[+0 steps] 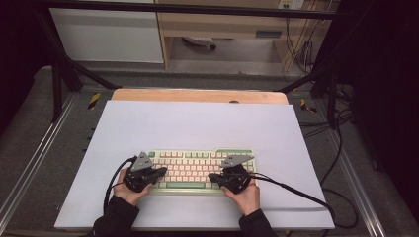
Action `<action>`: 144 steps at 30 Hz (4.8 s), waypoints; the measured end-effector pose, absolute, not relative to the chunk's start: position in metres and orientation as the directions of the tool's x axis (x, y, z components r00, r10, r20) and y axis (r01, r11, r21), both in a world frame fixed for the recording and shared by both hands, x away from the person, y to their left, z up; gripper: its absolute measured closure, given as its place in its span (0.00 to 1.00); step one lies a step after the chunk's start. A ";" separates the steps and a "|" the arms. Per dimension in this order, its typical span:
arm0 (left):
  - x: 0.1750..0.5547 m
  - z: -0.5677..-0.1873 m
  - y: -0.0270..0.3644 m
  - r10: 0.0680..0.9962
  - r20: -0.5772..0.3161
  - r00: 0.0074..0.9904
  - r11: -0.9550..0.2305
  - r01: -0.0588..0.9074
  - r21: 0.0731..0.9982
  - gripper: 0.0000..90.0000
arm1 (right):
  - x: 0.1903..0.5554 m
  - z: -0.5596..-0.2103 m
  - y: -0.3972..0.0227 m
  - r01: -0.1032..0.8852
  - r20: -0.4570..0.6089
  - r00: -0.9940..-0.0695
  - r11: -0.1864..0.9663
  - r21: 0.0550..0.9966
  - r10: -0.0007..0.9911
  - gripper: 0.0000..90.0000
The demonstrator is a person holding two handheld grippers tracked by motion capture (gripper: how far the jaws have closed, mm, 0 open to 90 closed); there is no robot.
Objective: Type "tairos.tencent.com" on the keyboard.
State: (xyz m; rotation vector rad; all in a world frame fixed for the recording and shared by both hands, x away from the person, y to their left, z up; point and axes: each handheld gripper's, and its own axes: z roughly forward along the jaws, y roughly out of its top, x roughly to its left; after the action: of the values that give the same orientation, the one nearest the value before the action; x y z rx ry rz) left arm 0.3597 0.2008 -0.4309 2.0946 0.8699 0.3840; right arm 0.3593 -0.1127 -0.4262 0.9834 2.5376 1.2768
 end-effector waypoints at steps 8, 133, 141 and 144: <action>0.361 -0.432 0.200 0.699 -0.024 0.715 -0.430 0.446 0.785 1.00 | 0.359 -0.425 -0.113 0.496 0.165 -0.775 0.426 0.757 0.609 1.00; 0.382 -0.429 0.147 0.686 -0.013 0.728 -0.452 0.440 0.776 1.00 | 0.360 -0.417 -0.118 0.467 0.136 -0.777 0.417 0.779 0.615 1.00; 0.382 -0.433 0.146 0.680 -0.010 0.733 -0.458 0.435 0.775 1.00 | 0.360 -0.418 -0.117 0.473 0.141 -0.775 0.419 0.775 0.616 1.00; 0.381 -0.433 0.147 0.677 -0.011 0.736 -0.460 0.434 0.775 1.00 | 0.360 -0.418 -0.118 0.470 0.138 -0.777 0.420 0.777 0.615 1.00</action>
State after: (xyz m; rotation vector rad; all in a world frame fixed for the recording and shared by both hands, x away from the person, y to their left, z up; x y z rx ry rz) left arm 0.3812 0.1469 -0.4329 2.1260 0.8347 0.3821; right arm 0.3601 -0.1176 -0.4175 0.9648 2.5013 1.2853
